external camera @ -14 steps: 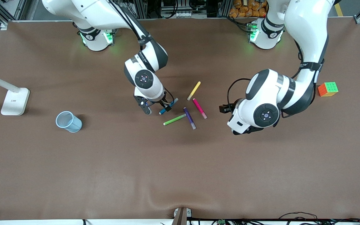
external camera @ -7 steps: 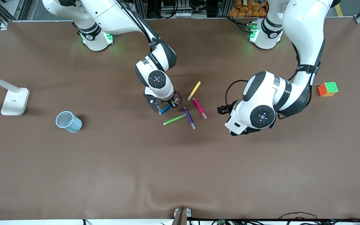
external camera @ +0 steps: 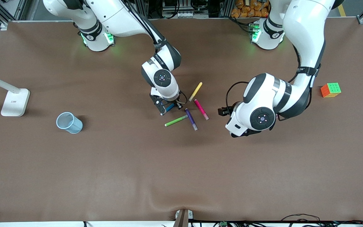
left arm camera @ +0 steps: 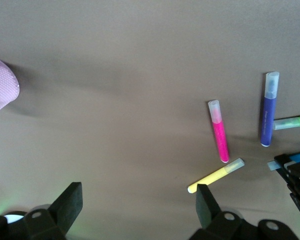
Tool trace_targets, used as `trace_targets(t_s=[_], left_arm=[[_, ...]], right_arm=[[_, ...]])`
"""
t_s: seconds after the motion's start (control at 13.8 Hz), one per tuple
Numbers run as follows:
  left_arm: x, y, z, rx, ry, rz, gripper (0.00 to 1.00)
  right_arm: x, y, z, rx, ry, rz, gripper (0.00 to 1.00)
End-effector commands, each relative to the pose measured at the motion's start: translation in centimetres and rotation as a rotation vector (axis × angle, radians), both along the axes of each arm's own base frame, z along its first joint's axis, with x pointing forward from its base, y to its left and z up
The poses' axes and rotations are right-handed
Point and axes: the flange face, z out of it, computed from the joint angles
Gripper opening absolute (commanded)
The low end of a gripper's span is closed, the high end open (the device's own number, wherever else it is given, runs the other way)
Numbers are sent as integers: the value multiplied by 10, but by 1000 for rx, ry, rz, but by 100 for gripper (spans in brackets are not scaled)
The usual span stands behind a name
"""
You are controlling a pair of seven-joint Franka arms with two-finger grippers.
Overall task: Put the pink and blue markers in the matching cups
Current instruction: 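Grasp the blue marker with the right gripper while the left gripper approaches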
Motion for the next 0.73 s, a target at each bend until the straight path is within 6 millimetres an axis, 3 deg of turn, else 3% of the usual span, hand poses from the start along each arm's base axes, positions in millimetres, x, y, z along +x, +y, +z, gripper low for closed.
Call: trace_targets(t_s=[0.0,0.15,0.44,0.65], left_arm=[[5,-8,-10,17,-21,25,100],[4,-19,-22,30,-27,76,100],[2,-37,-44,27,-46,129,99],[1,-49,-56,6,-44,175,95]], right_arm=[[6,-2,1,2,11,-26,0],[20,-23,8,-26,60,-68,0],[64,-74,69,-80,216,-89,0],[98,-129,112,-65,388,22,0]])
